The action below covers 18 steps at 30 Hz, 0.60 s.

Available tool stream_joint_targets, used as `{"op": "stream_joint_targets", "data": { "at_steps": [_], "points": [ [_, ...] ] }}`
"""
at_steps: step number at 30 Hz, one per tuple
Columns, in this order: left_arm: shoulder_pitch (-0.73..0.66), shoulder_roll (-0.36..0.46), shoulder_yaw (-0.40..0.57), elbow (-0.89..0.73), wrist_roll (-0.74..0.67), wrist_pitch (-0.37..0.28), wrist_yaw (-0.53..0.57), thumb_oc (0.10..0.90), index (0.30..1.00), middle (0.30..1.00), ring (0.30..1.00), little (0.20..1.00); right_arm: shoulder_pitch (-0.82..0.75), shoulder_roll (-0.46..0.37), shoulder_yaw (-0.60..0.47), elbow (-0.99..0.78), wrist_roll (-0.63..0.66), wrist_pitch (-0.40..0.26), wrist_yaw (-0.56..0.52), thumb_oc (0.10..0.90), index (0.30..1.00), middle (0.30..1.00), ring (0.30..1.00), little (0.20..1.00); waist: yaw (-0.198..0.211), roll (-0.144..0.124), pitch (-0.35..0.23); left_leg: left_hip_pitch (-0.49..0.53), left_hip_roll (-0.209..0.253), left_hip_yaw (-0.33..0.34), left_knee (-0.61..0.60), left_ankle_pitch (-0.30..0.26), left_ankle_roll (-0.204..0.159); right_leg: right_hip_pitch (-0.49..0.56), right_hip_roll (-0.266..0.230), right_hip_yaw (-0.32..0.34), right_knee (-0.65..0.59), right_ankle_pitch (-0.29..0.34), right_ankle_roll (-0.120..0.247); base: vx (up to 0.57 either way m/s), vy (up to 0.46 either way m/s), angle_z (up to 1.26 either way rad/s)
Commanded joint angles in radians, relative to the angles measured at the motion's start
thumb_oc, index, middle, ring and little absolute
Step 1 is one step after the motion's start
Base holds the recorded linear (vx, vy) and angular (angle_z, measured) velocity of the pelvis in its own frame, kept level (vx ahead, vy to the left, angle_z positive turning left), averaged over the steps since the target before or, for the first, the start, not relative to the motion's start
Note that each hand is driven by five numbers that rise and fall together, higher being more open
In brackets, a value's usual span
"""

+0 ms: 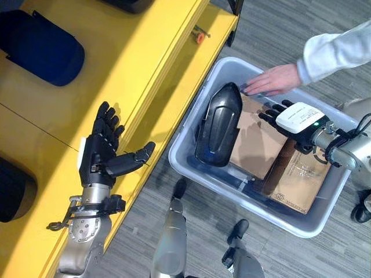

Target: Move parts from the plastic box to the shelf.

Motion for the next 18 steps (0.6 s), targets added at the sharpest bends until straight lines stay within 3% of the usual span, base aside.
{"op": "stream_joint_targets", "data": {
  "at_steps": [1,18],
  "points": [
    [-0.075,0.054,-0.012,-0.06,-0.001,-0.05,0.014,0.9,1.0,1.0,1.0,1.0,-0.252,-0.011,0.1,0.005,-0.077,0.015,-0.061,0.9,1.0,1.0,1.0,1.0,-0.007,-0.049,-0.008,-0.036,0.052,0.04,-0.081,0.125,-0.042,0.14,0.042,0.003,0.115,-0.252,-0.046,0.0,0.0,0.0],
    [-0.112,0.023,-0.044,-0.08,0.006,-0.049,0.027,0.9,1.0,1.0,1.0,1.0,-0.418,0.048,0.204,-0.046,-0.127,0.022,-0.049,0.9,1.0,1.0,1.0,1.0,0.002,-0.063,0.024,-0.086,0.026,0.016,-0.073,0.116,-0.039,0.142,0.057,-0.018,0.079,-0.256,-0.043,0.01,-0.019,0.01]
  ]
}}
